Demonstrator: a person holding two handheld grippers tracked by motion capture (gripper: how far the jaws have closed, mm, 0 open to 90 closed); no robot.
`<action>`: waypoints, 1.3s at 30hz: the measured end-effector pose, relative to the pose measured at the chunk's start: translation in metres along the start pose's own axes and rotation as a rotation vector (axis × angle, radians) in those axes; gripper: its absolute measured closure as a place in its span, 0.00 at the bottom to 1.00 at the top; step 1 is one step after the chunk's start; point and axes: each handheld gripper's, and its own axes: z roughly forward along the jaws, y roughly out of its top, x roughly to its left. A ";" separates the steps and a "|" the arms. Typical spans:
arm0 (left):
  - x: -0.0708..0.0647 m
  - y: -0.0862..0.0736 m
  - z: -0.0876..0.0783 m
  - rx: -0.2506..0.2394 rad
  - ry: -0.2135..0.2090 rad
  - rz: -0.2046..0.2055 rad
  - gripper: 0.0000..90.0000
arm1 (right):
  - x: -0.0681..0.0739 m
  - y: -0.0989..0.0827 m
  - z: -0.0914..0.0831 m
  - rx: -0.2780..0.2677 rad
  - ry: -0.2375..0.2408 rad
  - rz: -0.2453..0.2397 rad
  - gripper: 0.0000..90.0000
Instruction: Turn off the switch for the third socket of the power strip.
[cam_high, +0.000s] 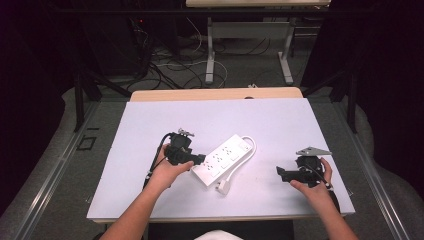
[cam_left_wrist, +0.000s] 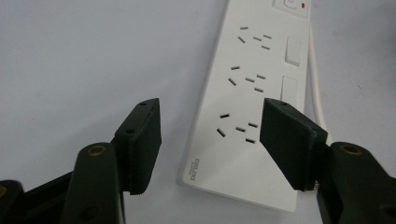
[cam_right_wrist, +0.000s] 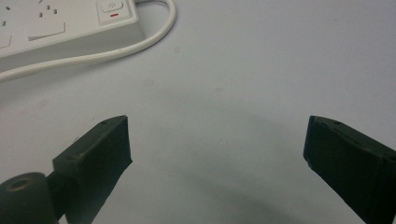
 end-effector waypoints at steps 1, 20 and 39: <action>0.001 0.000 -0.001 0.003 0.007 0.008 0.41 | 0.000 0.000 0.000 0.000 0.001 0.002 0.08; 0.020 -0.002 -0.017 -0.092 0.077 0.058 0.35 | 0.000 0.000 0.000 -0.002 0.001 -0.001 0.08; 0.048 -0.015 -0.040 -0.133 0.075 -0.078 0.20 | 0.000 0.000 0.000 -0.001 0.001 0.003 0.07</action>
